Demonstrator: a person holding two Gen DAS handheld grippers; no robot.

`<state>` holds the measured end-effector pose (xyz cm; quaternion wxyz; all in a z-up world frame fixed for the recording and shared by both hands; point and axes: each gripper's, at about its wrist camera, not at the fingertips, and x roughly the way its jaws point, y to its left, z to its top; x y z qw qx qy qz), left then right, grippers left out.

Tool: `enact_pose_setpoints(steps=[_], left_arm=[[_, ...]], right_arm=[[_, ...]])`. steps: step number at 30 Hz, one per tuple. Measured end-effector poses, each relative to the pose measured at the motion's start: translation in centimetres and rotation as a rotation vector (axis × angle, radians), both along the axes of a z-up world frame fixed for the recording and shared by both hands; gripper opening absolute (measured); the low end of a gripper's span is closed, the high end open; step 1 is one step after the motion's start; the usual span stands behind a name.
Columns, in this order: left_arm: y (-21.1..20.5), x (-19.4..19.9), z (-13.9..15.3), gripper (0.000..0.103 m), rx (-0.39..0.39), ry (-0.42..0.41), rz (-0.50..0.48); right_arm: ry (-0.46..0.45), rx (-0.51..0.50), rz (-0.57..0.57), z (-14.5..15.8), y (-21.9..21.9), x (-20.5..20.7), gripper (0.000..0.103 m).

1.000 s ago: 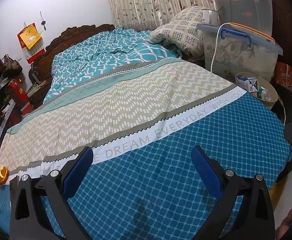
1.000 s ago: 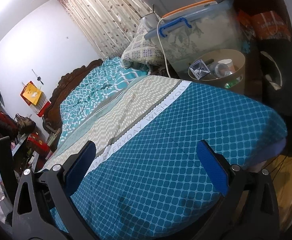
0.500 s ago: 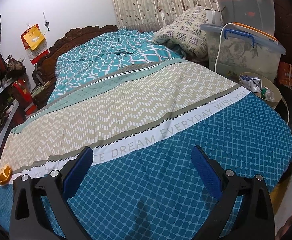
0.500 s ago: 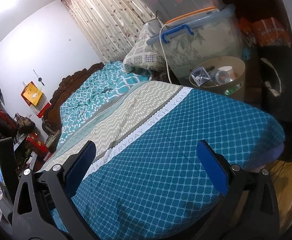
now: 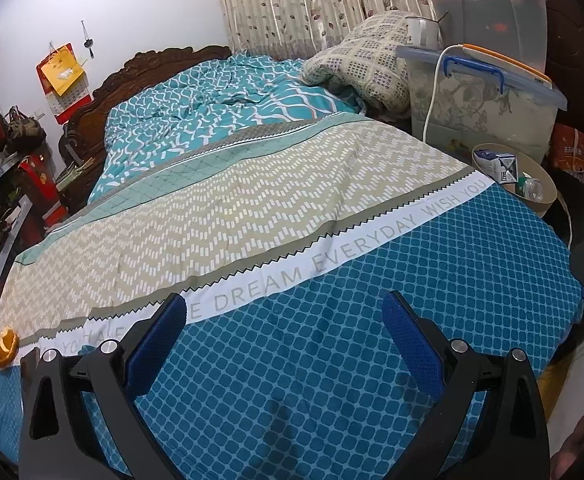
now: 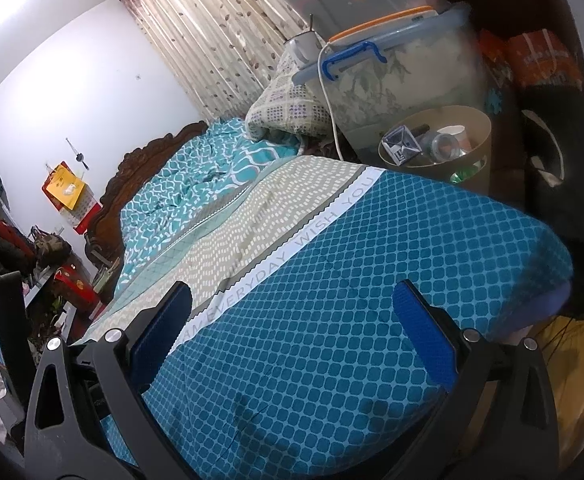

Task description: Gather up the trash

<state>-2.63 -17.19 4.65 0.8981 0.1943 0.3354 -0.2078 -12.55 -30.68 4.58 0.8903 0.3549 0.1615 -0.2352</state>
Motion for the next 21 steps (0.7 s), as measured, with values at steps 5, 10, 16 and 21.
enact_pose_setpoints(steps=[5,10,16,21], left_arm=[[0.1,-0.5,0.4,0.094,-0.021,-0.013,-0.025],[0.0,-0.8,0.7,0.094,-0.034,-0.026,-0.038],[1.0,-0.3,1.6,0.094,-0.064,-0.031,-0.016],[6.1,1.4,5.8,0.094,-0.205,-0.105,0.118]], right_arm=[[-0.002,-0.002,-0.011,0.1,0.0,-0.2,0.100],[0.001,-0.008,-0.014,0.2,0.1,-0.2,0.100],[-0.009,-0.049,-0.023,1.3,0.3,-0.5,0.100],[-0.076,-0.164,-0.025,5.1,0.5,-1.2,0.100]])
